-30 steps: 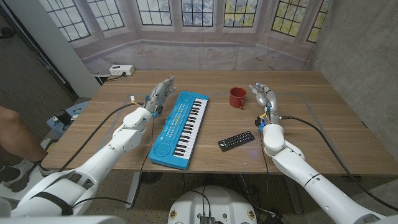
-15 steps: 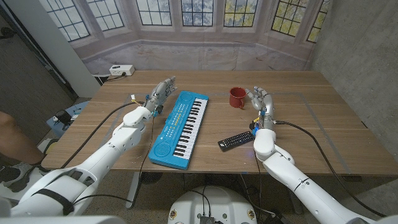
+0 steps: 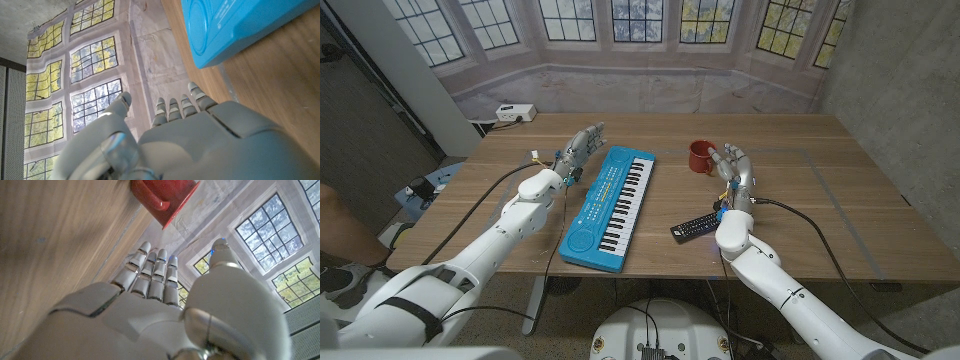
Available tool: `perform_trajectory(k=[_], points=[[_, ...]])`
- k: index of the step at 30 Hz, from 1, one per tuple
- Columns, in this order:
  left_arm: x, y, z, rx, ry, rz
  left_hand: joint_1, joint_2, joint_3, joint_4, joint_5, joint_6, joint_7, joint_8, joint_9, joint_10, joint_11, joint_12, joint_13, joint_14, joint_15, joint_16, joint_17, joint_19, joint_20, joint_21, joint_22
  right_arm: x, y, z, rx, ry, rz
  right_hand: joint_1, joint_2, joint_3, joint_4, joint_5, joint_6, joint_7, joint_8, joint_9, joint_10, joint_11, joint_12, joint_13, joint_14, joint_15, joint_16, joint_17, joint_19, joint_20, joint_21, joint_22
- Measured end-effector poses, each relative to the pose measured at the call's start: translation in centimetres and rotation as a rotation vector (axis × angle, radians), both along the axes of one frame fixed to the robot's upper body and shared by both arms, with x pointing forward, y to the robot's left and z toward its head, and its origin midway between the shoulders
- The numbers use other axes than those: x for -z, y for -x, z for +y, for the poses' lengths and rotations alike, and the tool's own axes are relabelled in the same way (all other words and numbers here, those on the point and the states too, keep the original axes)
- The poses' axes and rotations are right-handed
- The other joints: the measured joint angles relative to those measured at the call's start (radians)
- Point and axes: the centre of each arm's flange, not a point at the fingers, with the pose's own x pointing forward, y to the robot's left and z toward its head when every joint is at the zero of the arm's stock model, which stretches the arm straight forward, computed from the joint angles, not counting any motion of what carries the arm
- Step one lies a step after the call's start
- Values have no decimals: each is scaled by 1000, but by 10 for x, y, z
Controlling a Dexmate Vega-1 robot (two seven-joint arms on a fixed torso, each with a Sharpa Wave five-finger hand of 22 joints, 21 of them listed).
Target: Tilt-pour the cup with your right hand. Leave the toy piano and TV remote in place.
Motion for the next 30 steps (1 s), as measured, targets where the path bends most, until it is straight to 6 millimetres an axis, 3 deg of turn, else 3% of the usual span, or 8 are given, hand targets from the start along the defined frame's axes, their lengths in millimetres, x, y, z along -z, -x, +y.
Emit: perform_trajectory(k=[17,30], points=[[5,2,5,-9,14,4,0,0,-4,-4,0,7,0,0,0,0,0,0,0,0,0,0,5,0,0,-8,0,-1,-1,8,8,61,75,40,-40,0,0,17,-35,16,-23,0,-17,9,-19,0,-9,9,-15,-5,0,0,0,0],[8,1,7,-12,31,15,9,1,-4,-4,0,7,0,0,0,0,0,0,0,5,5,0,5,0,0,-8,0,0,0,16,25,96,109,63,-63,-6,-6,38,-36,17,-23,0,-13,13,-23,2,-3,13,-15,-5,1,1,-4,0]])
